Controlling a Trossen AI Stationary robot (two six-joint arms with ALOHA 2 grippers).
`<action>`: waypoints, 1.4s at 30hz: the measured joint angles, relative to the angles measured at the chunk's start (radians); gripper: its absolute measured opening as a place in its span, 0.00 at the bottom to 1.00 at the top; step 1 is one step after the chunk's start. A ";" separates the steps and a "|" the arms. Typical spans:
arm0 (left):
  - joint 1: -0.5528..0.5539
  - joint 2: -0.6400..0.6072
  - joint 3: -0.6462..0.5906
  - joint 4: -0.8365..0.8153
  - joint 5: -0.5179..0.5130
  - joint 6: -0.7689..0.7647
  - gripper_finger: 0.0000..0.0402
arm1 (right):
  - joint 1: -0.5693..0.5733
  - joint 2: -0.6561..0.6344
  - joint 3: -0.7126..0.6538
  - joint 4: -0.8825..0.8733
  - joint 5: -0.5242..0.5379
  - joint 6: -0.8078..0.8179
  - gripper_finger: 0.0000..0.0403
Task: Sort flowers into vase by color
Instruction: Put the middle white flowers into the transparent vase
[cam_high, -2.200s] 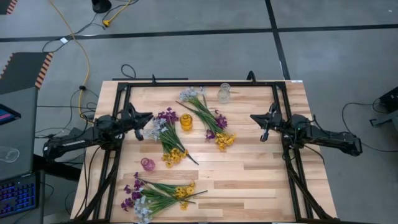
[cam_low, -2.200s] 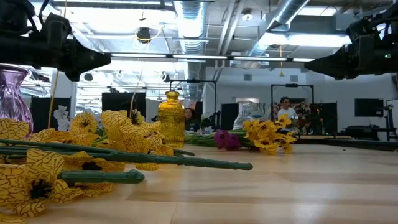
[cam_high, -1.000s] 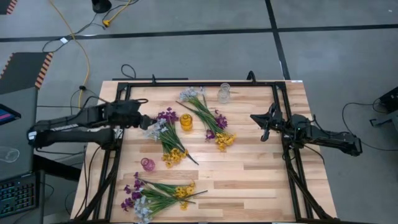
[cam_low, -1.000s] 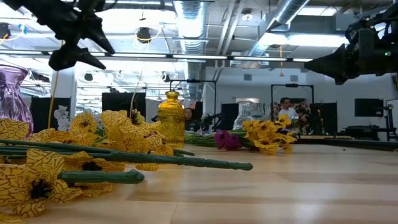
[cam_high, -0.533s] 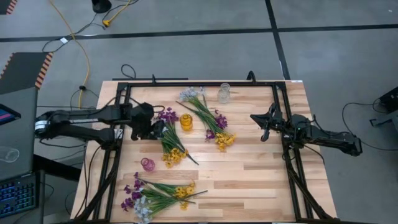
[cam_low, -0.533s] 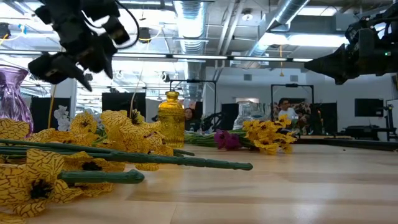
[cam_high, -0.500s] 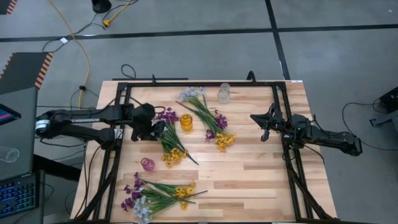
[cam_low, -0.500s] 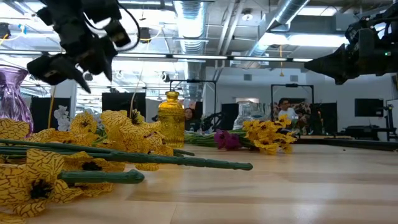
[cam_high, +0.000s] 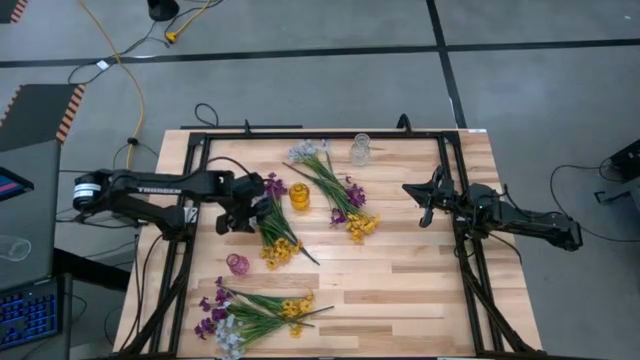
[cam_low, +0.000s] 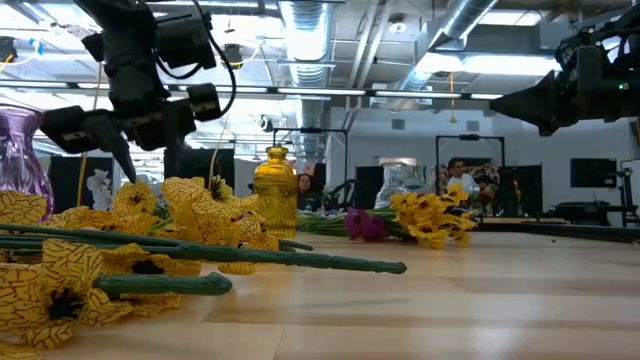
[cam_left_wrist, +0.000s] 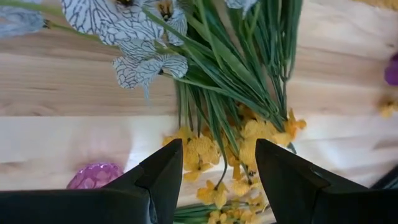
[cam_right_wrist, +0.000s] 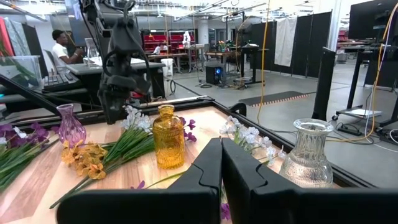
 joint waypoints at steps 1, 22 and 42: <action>0.000 0.010 0.000 0.006 0.000 -0.011 0.47 | 0.000 0.000 0.000 0.000 0.000 0.000 0.09; 0.000 0.203 0.000 0.157 -0.063 -0.099 0.47 | 0.000 0.000 0.000 0.000 -0.001 0.000 0.09; 0.000 0.203 0.000 0.151 -0.092 -0.096 0.20 | 0.000 0.000 0.000 -0.001 -0.002 0.000 0.09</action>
